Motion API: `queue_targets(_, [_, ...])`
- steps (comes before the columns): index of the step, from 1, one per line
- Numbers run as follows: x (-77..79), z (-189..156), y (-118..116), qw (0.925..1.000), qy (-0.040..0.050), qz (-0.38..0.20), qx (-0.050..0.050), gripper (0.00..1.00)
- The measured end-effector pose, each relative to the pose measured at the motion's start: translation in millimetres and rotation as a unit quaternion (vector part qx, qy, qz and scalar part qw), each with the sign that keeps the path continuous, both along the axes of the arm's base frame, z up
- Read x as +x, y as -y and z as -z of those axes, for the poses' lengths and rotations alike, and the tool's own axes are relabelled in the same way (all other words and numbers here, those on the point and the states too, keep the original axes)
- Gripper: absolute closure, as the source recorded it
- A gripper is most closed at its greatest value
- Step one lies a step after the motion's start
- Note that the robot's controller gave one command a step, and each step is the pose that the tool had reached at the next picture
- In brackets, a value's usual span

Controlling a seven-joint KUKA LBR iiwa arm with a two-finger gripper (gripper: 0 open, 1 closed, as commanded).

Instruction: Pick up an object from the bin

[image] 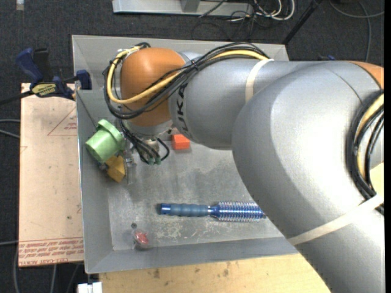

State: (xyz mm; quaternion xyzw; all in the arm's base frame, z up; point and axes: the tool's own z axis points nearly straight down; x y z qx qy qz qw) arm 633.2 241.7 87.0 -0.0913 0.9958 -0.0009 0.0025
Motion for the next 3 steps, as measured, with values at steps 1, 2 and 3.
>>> queue_targets(1, [14.6, -49, -3, 0.9824, 0.0008, 0.187, 0.003, 1.00])
queue_targets(2, [13.5, -47, -3, 0.9825, -0.0010, 0.186, 0.002, 0.00])
queue_targets(3, [18.5, 1, 0, 0.9879, 0.0016, 0.155, 0.003, 0.00])
